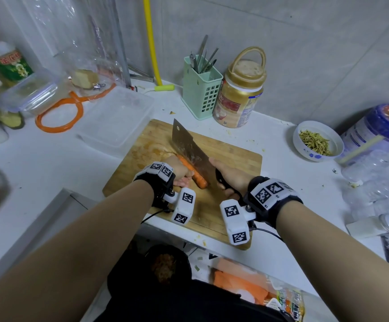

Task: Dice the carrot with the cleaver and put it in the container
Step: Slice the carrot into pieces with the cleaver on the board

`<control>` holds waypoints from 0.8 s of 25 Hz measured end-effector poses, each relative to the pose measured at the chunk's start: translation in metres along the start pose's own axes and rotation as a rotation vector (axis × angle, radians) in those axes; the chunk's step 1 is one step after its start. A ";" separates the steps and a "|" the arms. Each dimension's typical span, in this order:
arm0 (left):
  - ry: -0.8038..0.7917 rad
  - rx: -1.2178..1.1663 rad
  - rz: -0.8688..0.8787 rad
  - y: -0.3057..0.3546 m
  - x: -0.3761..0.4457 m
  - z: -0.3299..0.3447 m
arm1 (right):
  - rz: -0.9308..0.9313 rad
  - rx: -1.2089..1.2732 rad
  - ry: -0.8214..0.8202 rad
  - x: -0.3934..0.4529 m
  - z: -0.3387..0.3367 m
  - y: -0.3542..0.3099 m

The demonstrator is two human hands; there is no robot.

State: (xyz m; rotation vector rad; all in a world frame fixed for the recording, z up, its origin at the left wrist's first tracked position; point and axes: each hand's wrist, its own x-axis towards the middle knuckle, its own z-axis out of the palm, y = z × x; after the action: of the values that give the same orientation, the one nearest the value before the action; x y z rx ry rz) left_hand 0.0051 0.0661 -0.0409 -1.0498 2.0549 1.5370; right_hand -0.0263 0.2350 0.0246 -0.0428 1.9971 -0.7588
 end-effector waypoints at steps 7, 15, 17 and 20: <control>-0.002 -0.009 -0.011 -0.004 0.001 0.000 | 0.014 0.016 -0.021 -0.001 0.003 0.001; -0.006 -0.025 -0.015 -0.004 -0.001 -0.001 | 0.026 -0.008 -0.005 -0.003 0.003 -0.002; -0.010 -0.033 -0.015 -0.004 -0.002 -0.001 | 0.025 -0.011 -0.010 -0.004 0.003 -0.001; -0.029 -0.036 -0.013 -0.005 -0.003 -0.001 | 0.017 -0.019 -0.006 -0.003 0.002 -0.003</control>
State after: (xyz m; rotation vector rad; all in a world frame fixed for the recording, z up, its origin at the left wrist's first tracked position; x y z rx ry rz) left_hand 0.0108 0.0651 -0.0415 -1.0451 2.0042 1.5800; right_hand -0.0238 0.2327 0.0281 -0.0390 1.9966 -0.7281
